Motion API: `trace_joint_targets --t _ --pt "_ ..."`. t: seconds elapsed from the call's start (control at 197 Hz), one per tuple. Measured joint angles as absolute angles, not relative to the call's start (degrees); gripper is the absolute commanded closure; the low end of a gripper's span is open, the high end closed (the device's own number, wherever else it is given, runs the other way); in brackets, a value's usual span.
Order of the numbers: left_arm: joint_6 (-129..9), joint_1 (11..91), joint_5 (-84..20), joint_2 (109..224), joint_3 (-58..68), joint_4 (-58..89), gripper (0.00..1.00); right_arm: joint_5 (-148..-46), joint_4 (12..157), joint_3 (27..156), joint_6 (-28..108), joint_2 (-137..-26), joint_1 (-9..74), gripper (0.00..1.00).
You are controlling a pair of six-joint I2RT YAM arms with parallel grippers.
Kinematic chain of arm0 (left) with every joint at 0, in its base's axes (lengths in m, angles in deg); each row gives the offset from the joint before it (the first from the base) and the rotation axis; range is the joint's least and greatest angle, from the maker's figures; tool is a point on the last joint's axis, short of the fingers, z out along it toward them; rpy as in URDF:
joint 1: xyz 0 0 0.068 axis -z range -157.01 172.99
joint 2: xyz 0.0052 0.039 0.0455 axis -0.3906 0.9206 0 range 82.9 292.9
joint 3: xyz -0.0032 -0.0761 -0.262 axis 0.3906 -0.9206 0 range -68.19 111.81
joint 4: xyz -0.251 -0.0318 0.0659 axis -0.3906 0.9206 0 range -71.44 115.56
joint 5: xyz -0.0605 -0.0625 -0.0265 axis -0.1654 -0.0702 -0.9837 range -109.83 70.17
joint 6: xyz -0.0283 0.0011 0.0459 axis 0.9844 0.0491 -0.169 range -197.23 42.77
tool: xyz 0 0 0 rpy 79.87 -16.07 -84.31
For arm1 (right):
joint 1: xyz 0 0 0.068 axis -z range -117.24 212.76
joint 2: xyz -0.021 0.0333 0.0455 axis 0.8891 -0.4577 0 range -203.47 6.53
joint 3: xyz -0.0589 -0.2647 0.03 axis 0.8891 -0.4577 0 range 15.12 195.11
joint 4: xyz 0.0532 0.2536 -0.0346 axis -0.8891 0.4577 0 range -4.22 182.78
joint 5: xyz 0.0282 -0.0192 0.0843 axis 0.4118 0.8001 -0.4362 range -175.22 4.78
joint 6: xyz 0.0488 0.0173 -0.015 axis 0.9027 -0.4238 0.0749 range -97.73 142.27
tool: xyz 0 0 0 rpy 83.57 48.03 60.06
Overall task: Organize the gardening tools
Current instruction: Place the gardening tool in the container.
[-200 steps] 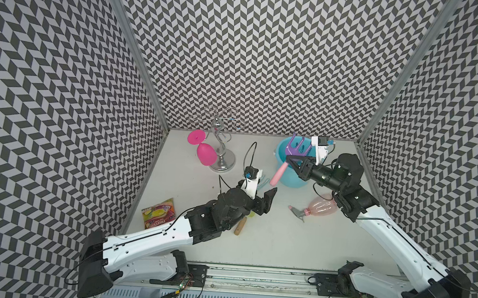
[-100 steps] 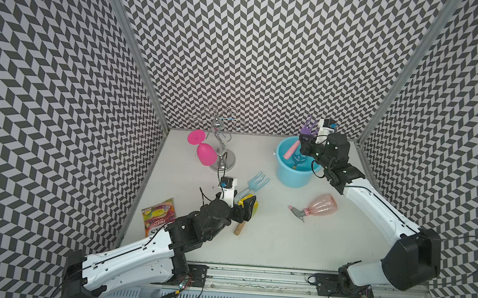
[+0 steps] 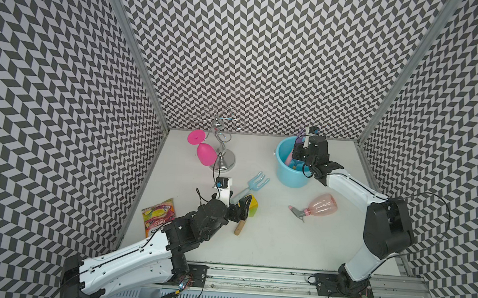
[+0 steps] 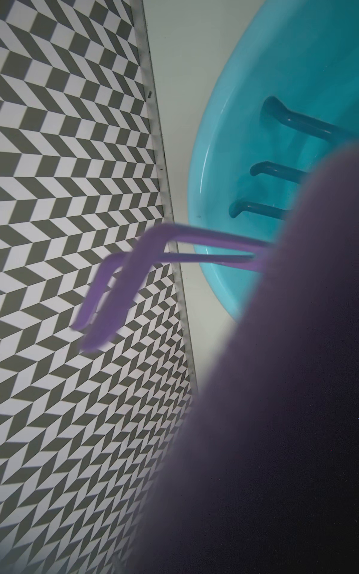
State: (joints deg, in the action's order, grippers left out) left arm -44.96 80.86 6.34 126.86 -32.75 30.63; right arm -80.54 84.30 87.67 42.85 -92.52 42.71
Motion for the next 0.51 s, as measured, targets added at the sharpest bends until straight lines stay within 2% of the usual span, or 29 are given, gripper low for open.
trace_joint_targets --t 0.339,0.456,0.506 --pt "-44.1 79.9 5.9 126.9 -33.2 30.8 0.15 -80.5 84.5 88.9 41.8 -96.2 42.7 0.99" --pt "-43.9 79.7 5.8 126.9 -33.4 30.9 0.15 -80.5 84.5 88.9 41.7 -97.1 42.7 0.96" --pt "-43.9 79.5 5.8 126.9 -33.5 30.9 0.15 -80.5 84.5 88.9 41.7 -97.4 42.8 0.92"
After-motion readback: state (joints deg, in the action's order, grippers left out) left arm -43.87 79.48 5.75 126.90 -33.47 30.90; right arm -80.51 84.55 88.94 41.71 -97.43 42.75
